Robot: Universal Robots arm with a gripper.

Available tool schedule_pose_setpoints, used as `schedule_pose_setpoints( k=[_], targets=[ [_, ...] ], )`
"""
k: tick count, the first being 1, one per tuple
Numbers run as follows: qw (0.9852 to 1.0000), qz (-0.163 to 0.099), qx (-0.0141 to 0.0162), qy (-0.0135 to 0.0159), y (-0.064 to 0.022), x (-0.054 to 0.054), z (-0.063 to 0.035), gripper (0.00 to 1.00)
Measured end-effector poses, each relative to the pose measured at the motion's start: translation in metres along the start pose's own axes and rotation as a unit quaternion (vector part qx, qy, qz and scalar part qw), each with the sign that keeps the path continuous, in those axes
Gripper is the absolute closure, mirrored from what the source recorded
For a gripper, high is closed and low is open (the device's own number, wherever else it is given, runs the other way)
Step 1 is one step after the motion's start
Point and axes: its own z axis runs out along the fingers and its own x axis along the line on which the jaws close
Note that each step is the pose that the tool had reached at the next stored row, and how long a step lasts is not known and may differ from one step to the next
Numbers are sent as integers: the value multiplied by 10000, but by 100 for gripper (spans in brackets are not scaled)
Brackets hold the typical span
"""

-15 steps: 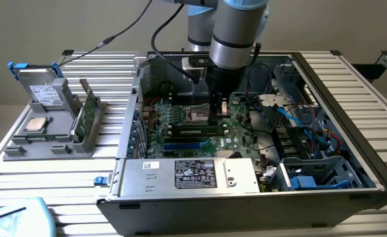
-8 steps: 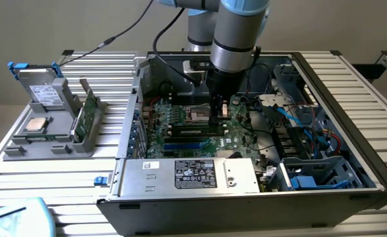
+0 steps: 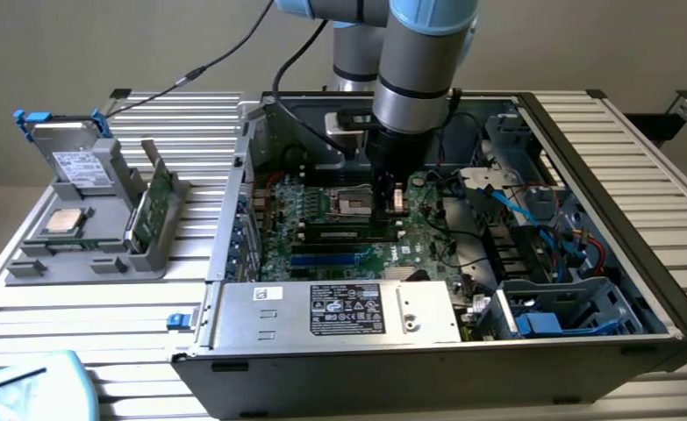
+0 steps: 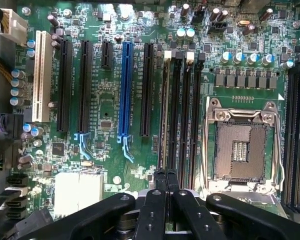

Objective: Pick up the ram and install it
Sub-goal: 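Press down the ram until it locks into place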

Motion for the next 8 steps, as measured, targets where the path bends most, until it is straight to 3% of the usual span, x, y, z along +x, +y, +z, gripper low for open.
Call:
schedule_pose_setpoints(
  k=[5,7,8],
  targets=[
    [10000,0,1,-5,-2,-1,20,89],
    [10000,0,5,-23,2,-3,-6,89],
    [10000,0,3,-18,9,-1,-39,89]
  ],
)
